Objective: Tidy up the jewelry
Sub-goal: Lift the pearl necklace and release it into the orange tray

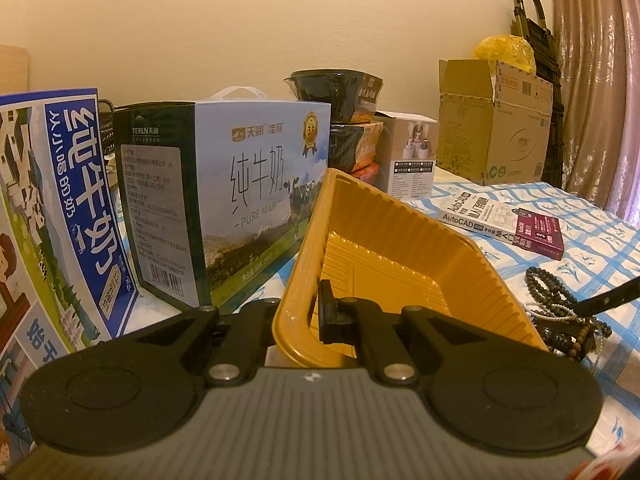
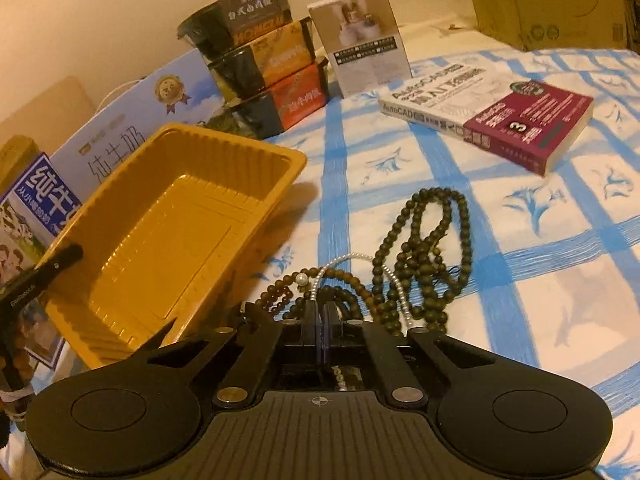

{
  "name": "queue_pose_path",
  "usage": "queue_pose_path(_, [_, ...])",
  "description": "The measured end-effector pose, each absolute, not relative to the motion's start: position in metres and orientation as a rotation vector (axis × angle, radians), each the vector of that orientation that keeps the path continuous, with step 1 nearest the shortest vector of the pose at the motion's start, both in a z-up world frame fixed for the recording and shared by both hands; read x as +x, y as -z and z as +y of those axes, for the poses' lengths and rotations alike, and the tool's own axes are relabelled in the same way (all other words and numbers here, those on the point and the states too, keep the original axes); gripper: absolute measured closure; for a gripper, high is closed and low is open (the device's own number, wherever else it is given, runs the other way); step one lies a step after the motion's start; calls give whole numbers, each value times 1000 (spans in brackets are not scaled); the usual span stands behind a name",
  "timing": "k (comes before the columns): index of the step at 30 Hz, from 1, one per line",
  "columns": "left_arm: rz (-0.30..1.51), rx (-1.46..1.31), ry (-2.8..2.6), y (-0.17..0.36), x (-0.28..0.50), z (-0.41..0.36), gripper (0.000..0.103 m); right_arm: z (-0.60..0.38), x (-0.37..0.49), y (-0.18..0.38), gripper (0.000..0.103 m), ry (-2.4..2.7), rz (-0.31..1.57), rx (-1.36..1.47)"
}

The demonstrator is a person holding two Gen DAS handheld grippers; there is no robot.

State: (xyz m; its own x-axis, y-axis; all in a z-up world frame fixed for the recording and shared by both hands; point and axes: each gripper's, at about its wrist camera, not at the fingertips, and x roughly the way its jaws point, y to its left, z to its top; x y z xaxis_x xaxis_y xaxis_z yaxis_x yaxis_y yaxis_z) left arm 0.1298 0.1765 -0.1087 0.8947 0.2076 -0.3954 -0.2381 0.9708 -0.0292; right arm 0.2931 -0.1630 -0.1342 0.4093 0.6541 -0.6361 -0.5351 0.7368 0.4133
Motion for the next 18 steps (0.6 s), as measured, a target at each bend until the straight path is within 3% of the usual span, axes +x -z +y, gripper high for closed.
queue_pose_path(18, [396, -73, -227, 106, 129, 173, 97, -230, 262, 10, 102, -646, 589, 296])
